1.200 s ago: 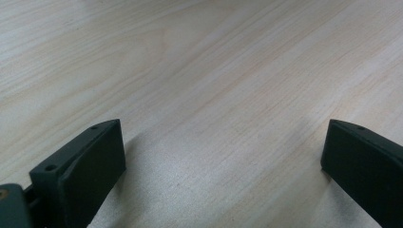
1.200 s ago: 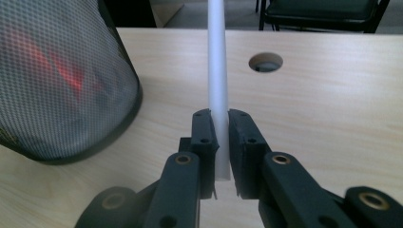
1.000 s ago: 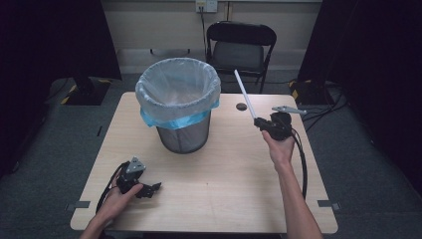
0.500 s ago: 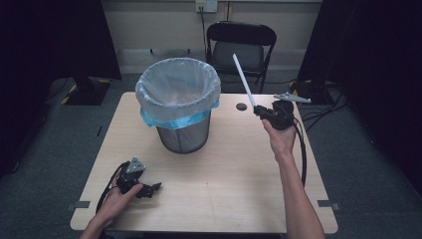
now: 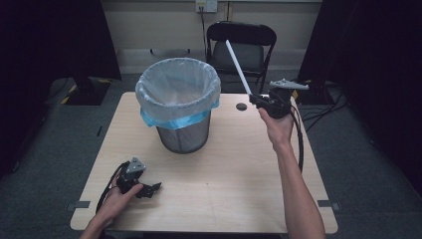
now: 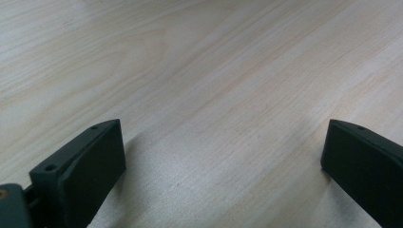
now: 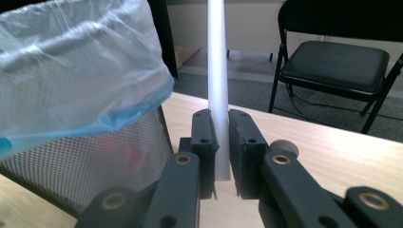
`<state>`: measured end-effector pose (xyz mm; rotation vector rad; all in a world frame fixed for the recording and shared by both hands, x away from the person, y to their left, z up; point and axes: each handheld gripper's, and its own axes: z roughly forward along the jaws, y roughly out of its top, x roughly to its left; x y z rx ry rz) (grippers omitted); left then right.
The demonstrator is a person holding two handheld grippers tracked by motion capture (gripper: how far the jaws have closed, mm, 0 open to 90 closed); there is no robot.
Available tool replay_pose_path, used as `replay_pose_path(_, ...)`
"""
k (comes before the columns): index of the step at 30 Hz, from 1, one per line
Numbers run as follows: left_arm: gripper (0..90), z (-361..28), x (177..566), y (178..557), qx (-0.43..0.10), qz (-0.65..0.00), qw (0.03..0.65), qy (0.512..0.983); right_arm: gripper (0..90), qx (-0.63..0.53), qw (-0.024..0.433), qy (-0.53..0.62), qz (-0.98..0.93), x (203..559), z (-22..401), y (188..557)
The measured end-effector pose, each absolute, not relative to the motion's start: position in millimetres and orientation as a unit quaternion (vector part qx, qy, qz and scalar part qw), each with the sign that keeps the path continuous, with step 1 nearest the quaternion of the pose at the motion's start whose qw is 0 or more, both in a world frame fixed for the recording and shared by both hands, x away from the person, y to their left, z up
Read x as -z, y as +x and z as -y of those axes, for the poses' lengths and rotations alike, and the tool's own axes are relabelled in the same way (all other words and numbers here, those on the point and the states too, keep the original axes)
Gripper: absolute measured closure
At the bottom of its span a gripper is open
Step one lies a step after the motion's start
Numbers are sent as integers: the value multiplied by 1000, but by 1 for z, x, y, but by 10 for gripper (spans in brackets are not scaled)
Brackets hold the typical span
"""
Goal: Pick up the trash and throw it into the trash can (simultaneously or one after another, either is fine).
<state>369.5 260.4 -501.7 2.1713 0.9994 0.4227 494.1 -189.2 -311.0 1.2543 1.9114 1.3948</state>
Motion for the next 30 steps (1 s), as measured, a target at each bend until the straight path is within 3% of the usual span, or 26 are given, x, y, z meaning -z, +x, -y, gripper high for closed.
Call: replay_pose_path(30, 3, -260, 502, 370, -163, -386, 350, 838, 819, -535, 229, 420, -696, 260, 162, 505)
